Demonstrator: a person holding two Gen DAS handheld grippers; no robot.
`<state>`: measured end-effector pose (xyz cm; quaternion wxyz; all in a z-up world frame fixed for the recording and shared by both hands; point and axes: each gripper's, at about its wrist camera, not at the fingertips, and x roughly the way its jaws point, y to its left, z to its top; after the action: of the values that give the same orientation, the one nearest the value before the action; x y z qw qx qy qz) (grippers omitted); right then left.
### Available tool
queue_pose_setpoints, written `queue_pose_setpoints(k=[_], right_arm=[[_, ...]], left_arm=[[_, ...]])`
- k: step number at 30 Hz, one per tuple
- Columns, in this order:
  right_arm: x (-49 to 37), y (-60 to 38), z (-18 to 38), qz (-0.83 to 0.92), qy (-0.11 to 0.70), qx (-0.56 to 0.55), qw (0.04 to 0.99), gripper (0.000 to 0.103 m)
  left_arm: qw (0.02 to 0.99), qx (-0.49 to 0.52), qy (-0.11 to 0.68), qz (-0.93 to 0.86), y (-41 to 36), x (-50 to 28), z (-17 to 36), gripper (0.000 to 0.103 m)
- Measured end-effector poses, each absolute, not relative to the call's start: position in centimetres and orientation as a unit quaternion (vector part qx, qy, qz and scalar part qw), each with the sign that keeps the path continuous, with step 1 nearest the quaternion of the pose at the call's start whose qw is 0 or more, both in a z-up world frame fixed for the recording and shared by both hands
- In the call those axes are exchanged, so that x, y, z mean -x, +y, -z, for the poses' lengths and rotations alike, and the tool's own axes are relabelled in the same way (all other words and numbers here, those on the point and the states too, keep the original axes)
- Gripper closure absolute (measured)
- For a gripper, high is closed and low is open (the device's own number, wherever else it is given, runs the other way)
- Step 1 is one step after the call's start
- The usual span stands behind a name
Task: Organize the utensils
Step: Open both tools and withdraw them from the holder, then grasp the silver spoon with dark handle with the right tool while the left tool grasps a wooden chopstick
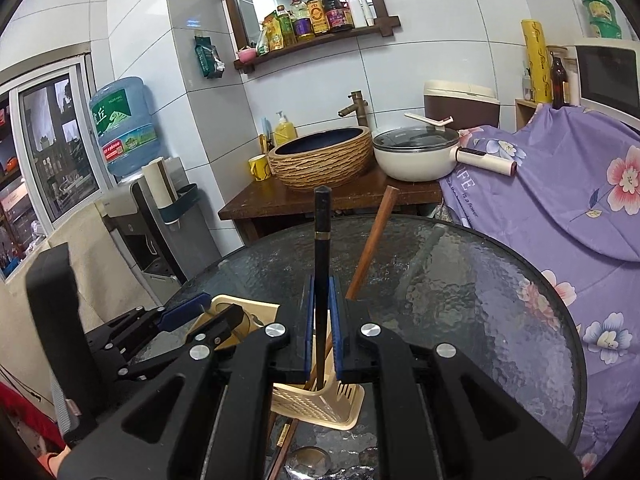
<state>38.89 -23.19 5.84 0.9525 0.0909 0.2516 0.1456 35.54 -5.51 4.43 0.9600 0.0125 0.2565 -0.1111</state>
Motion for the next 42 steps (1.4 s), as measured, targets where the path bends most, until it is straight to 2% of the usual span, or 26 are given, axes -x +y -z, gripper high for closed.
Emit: queue_pose_setpoints(k=[1, 3, 4, 5, 9, 14, 16, 24, 27, 30, 42], right_arm=[[-38.8, -23.3, -5.8, -0.143, 0.248, -0.088, 0.954, 0.093], [-38.4, -23.3, -5.7, -0.14, 0.241, -0.082, 0.957, 0.083], [-38.0, -23.4, -5.7, -0.141, 0.235, -0.082, 0.958, 0.067], [-37.6, -23.6, -5.8, -0.141, 0.229, -0.083, 0.959, 0.056], [-36.0, -23.7, -5.9, -0.133, 0.219, -0.074, 0.964, 0.056], [-33.5, -23.3, -4.7, -0.121, 0.232, -0.051, 0.964, 0.055], [-32.6, -22.9, -3.3, -0.12, 0.253, -0.038, 0.959, 0.052], [-31.8, -21.0, 4.7, -0.119, 0.355, -0.035, 0.926, 0.052], [-31.9, -19.8, 7.8, -0.109, 0.391, -0.026, 0.914, 0.052], [-32.1, -18.8, 9.5, -0.114, 0.411, -0.03, 0.904, 0.052], [-32.9, -15.9, 12.3, -0.083, 0.451, -0.005, 0.889, 0.052]], left_arm=[[0.962, -0.008, 0.249, 0.11, -5.3, -35.0, -4.7, 0.046], [0.965, -0.006, 0.238, 0.109, -5.1, -34.2, -5.1, 0.042], [0.967, -0.006, 0.232, 0.109, -4.9, -33.6, -5.3, 0.04], [0.968, -0.007, 0.226, 0.109, -4.8, -32.9, -5.4, 0.036], [0.972, -0.009, 0.212, 0.098, -4.2, -31.0, -5.8, 0.024], [0.972, -0.015, 0.222, 0.076, -2.8, -28.5, -5.0, 0.02], [0.969, -0.018, 0.238, 0.066, -2.2, -27.9, -4.1, 0.02], [0.946, -0.009, 0.323, 0.039, -0.2, -26.2, 2.0, 0.02], [0.937, 0.005, 0.35, 0.019, 0.7, -25.9, 4.5, 0.027], [0.93, 0.012, 0.368, 0.02, 1.1, -25.6, 5.8, 0.032], [0.925, 0.021, 0.379, 0.009, 2.4, -24.7, 6.8, 0.032]])
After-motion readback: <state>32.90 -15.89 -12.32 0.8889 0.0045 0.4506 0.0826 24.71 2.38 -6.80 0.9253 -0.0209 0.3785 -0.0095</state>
